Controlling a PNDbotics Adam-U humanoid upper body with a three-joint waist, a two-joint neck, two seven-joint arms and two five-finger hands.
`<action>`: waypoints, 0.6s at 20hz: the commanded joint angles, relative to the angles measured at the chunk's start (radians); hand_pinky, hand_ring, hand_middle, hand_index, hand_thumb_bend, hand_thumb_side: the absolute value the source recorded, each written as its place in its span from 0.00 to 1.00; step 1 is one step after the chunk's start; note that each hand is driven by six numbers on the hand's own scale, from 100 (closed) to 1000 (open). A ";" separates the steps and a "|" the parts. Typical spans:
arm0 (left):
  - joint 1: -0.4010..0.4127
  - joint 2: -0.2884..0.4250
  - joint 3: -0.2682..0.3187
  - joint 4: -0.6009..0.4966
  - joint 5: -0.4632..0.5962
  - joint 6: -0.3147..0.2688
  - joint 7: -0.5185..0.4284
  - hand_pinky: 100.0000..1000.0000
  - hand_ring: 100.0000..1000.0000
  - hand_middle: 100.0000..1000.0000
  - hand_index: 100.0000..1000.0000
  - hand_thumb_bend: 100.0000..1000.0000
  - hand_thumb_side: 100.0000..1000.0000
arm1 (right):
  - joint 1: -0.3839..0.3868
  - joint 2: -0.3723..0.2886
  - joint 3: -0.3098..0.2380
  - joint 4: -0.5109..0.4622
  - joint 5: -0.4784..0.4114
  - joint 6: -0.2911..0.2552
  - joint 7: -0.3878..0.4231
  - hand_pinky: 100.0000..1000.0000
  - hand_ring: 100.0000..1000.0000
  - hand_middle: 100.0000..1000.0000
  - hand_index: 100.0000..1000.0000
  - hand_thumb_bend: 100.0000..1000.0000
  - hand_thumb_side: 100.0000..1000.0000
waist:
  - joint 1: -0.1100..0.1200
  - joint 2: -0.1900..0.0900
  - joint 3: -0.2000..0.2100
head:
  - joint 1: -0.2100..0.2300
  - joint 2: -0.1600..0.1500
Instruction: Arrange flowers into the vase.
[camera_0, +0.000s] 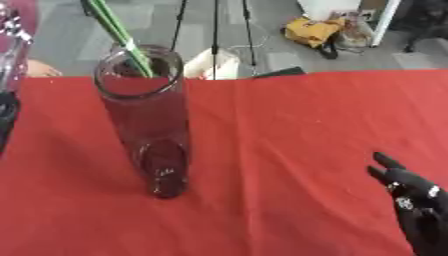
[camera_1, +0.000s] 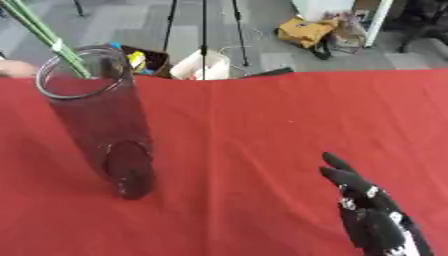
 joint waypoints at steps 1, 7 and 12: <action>-0.008 0.021 -0.006 -0.014 -0.013 -0.016 -0.017 0.00 0.00 0.00 0.00 0.00 0.60 | -0.009 0.002 0.001 -0.013 0.006 0.002 0.000 0.95 1.00 0.04 0.86 0.00 1.00 | -0.002 -0.018 -0.001 | 0.002 -0.013; -0.002 0.020 -0.009 -0.011 -0.026 -0.034 -0.038 0.00 0.00 0.00 0.00 0.00 0.60 | -0.013 0.006 0.001 -0.013 0.011 0.003 0.001 0.95 1.00 0.04 0.86 0.00 1.00 | -0.002 -0.012 -0.002 | 0.002 -0.018; 0.002 0.020 -0.010 -0.006 -0.058 -0.051 -0.048 0.00 0.00 0.00 0.00 0.00 0.59 | -0.016 0.011 0.001 -0.013 0.017 0.004 0.002 0.95 1.00 0.03 0.86 0.00 1.00 | -0.004 -0.007 -0.002 | 0.003 -0.024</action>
